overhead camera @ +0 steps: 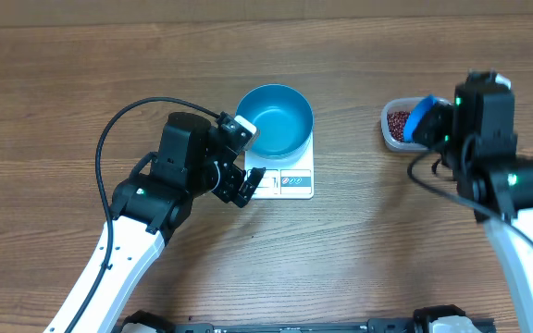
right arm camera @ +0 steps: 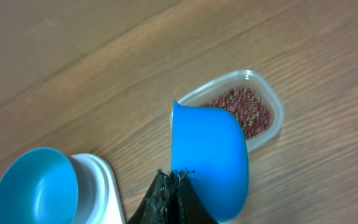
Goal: Scoop item into bowl and weigh 150g on scale
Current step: 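Raise the right arm and lower the blue scoop into the bean tub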
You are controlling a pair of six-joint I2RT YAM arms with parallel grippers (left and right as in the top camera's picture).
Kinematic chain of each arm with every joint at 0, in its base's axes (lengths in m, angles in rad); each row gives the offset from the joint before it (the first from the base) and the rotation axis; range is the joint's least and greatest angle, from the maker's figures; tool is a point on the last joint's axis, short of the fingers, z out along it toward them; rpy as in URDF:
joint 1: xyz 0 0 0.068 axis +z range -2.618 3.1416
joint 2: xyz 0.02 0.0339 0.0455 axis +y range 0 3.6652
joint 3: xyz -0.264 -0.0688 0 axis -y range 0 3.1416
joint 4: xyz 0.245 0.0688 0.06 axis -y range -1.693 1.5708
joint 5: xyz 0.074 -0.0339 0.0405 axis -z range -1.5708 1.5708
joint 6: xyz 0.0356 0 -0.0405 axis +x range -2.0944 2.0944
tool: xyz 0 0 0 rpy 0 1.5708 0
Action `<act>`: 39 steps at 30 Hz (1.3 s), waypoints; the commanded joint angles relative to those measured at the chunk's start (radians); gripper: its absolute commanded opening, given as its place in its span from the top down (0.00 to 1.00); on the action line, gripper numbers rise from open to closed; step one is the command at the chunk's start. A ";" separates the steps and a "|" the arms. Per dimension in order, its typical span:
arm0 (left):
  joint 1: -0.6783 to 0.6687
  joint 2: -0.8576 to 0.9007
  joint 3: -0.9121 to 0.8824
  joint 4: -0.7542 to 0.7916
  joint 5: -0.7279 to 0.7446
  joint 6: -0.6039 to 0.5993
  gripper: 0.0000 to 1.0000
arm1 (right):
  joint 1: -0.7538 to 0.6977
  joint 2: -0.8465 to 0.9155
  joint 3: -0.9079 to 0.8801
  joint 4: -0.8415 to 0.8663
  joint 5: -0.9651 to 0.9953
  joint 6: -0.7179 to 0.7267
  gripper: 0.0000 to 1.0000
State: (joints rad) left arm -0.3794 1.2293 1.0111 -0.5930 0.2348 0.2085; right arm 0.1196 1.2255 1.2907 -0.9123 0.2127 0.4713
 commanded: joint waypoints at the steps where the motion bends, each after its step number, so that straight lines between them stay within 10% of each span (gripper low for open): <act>1: -0.003 0.003 0.024 0.003 -0.005 -0.014 0.01 | 0.002 0.114 0.158 -0.090 0.055 -0.062 0.96; 13: -0.003 0.003 0.024 0.003 -0.005 -0.014 0.00 | 0.002 0.444 0.515 -0.340 0.229 -0.193 0.96; 39: -0.003 0.003 0.024 0.017 -0.005 -0.014 0.01 | 0.003 0.780 0.506 -0.251 0.407 -0.322 0.96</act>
State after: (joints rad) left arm -0.3794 1.2293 1.0111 -0.5835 0.2317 0.2085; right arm 0.1196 1.9793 1.7824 -1.1522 0.6037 0.1772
